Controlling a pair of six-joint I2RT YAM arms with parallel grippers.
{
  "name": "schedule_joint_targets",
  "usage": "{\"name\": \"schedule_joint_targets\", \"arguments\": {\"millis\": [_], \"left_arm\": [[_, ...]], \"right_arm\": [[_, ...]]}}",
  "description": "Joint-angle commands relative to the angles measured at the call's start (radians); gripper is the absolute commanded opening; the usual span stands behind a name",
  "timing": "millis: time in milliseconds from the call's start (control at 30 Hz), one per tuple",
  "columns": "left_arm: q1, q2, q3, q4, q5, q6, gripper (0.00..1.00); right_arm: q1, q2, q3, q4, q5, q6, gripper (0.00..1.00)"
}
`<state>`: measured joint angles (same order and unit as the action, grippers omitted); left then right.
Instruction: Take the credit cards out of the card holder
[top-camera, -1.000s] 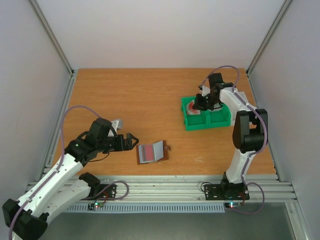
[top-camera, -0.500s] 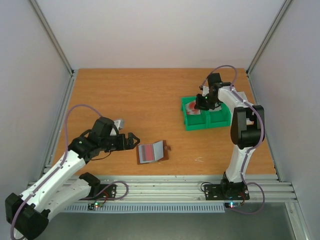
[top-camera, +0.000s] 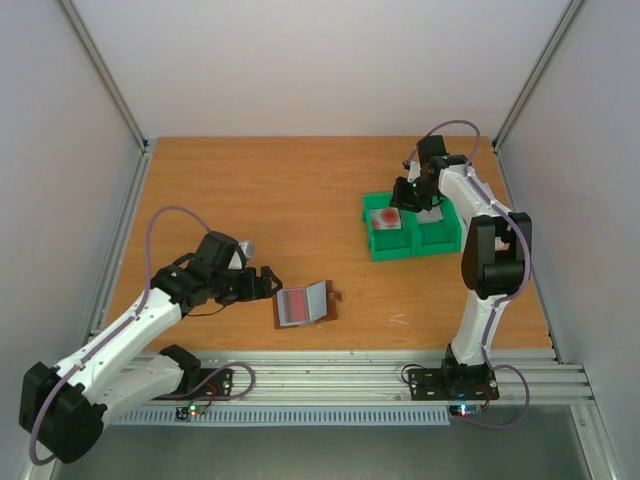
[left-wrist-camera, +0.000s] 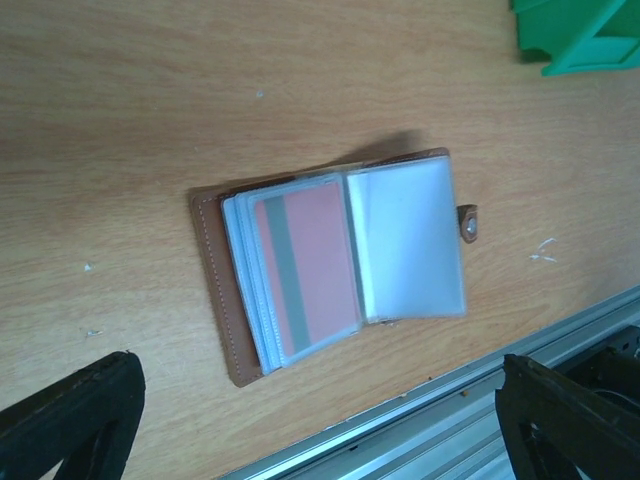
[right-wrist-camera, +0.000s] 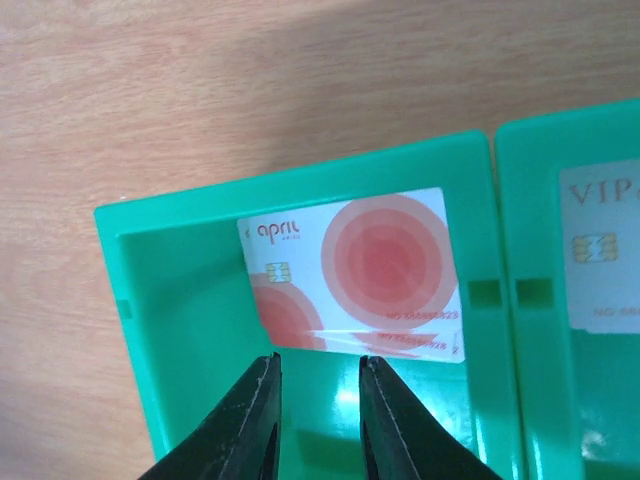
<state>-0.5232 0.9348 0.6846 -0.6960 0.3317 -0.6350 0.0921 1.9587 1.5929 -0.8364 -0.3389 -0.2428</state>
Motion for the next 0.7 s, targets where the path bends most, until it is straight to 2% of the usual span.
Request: {"name": "schedule_joint_targets", "arguments": {"millis": [0,133,400,533,667], "left_arm": [[0.002,0.048,0.012,0.027,0.006,0.011,0.96],[0.002,0.085,0.038,0.019,0.021,0.001,0.96],[0.002,0.137,0.085,-0.027,0.049,-0.076,0.99],[0.002,0.184,0.079,0.025,0.122,-0.1,0.99],[0.002,0.205,0.028,0.153,0.219,-0.178,1.0]], "right_arm": [[0.0,-0.053,0.008,-0.046,-0.065,0.089,0.24],[0.031,-0.103,-0.036,-0.047,-0.134,0.147,0.27],[0.095,-0.277,-0.249,0.052,-0.193,0.233,0.3],[0.147,-0.326,-0.314,0.051,-0.183,0.293,0.31],[0.203,-0.372,-0.381,0.079,-0.196,0.35,0.32]]}}
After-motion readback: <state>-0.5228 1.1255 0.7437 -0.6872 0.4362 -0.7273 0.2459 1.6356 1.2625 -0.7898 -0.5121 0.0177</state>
